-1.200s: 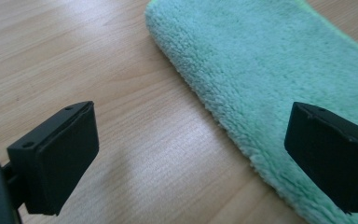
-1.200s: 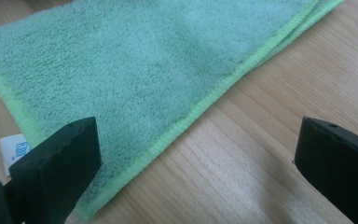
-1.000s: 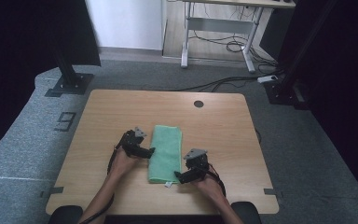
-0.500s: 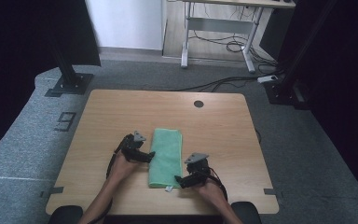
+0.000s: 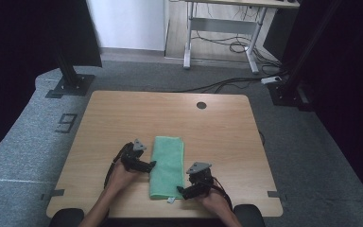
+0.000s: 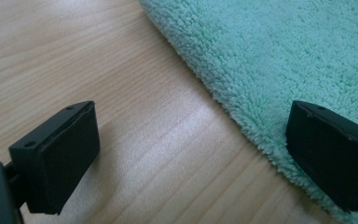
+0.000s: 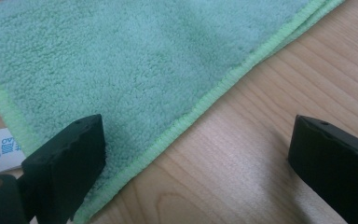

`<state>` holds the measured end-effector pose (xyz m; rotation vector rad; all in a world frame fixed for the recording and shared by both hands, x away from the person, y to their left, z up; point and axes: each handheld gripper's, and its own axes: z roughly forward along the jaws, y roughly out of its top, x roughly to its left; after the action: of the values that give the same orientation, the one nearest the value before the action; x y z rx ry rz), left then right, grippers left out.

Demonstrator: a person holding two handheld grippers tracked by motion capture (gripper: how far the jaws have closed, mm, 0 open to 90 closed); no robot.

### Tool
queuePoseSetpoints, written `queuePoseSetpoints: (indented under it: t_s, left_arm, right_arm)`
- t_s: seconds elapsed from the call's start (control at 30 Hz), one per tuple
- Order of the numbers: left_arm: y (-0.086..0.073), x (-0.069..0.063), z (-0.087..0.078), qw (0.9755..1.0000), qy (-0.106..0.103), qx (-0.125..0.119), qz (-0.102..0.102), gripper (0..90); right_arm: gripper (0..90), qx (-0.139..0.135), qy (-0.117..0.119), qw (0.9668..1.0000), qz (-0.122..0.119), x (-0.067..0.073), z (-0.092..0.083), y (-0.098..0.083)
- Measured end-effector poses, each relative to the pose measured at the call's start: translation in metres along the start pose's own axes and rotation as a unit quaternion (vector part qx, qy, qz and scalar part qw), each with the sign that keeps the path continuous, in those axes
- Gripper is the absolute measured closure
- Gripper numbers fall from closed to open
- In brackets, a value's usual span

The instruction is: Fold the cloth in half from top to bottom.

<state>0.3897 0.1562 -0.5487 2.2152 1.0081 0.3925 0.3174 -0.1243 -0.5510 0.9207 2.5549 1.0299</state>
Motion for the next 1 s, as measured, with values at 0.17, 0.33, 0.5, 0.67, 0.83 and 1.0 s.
queuePoseSetpoints:
  t_s: [0.17,0.33,0.5,0.67,0.83,1.0]
  left_arm:
    - [0.000,0.000,0.000,1.0000,0.001,0.002,-0.005,3.3]
    - [0.000,0.001,0.000,0.9999,-0.002,0.005,-0.010,2.8]
    - [0.000,0.001,0.000,0.9999,-0.002,0.006,-0.010,2.8]
    - [0.000,0.001,0.000,0.9999,-0.002,0.006,-0.010,2.8]
    - [0.000,0.001,0.000,0.9999,-0.002,0.005,-0.011,2.8]
    - [0.000,0.001,0.000,0.9999,-0.001,0.005,-0.012,2.8]
  right_arm:
    - [4.5,0.004,0.004,1.0000,-0.003,0.000,0.000,0.001]
    - [5.7,0.005,0.019,0.9998,-0.003,-0.005,0.000,0.004]
    - [5.2,0.000,0.020,0.9998,0.005,-0.011,-0.001,0.007]
    - [4.9,-0.008,0.022,0.9996,0.017,-0.021,-0.002,0.013]
    - [8.2,-0.017,0.028,0.9991,0.026,-0.034,-0.001,0.024]
    - [13.4,-0.020,0.025,0.9992,0.025,-0.043,0.000,0.035]
